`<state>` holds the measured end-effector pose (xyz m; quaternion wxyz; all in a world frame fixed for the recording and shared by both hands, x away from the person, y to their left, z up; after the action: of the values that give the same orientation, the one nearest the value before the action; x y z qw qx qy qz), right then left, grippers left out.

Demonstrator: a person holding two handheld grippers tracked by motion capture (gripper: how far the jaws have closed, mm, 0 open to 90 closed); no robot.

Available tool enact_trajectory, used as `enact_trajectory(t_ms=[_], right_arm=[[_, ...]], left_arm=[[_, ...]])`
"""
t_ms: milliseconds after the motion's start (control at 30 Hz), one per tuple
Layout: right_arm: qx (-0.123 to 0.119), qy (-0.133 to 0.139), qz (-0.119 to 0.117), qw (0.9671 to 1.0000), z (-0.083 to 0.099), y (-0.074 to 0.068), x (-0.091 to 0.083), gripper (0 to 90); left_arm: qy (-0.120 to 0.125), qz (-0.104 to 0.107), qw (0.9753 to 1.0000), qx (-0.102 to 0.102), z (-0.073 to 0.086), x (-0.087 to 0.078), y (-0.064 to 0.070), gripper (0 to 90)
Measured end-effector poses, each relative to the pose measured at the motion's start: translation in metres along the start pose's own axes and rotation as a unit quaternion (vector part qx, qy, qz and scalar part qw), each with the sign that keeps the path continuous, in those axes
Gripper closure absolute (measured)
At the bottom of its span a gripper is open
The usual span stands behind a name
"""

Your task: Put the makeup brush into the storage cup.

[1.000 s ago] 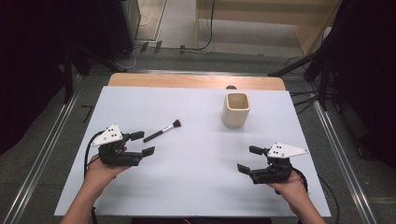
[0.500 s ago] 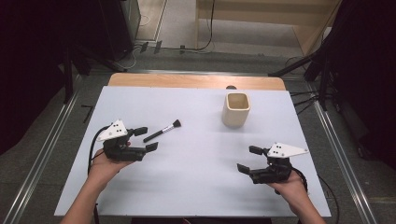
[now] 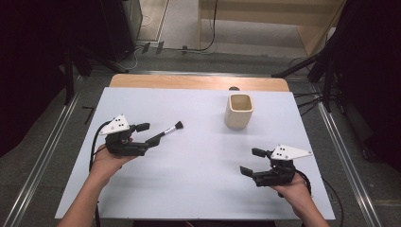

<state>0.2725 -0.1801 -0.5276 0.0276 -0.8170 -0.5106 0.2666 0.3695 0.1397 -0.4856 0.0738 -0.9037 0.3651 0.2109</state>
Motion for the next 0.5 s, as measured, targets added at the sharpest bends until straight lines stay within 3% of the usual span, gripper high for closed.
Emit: enact_trajectory(t_ms=[133,500], right_arm=[[0.001,0.008,-0.001,1.0,0.0,-0.002,-0.003,16.2],[0.005,0.011,-0.002,0.9999,0.003,-0.004,-0.004,16.3]], left_arm=[[-0.009,-0.002,1.0,0.003,-0.001,0.006,-0.006,27.5],[-0.021,0.024,0.9995,0.003,-0.007,0.017,-0.009,28.6]])
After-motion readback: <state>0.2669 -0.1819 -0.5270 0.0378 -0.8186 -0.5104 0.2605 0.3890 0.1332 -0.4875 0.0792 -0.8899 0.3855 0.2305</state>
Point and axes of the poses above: each handheld gripper's, and its own axes: x roughly forward along the jaws, z roughly out of its underside, y roughly to its right, the point moved 10 cm from there along x, roughly forward along the jaws, and after that the axes turned 14 degrees about -z, right-handed, at the moved point
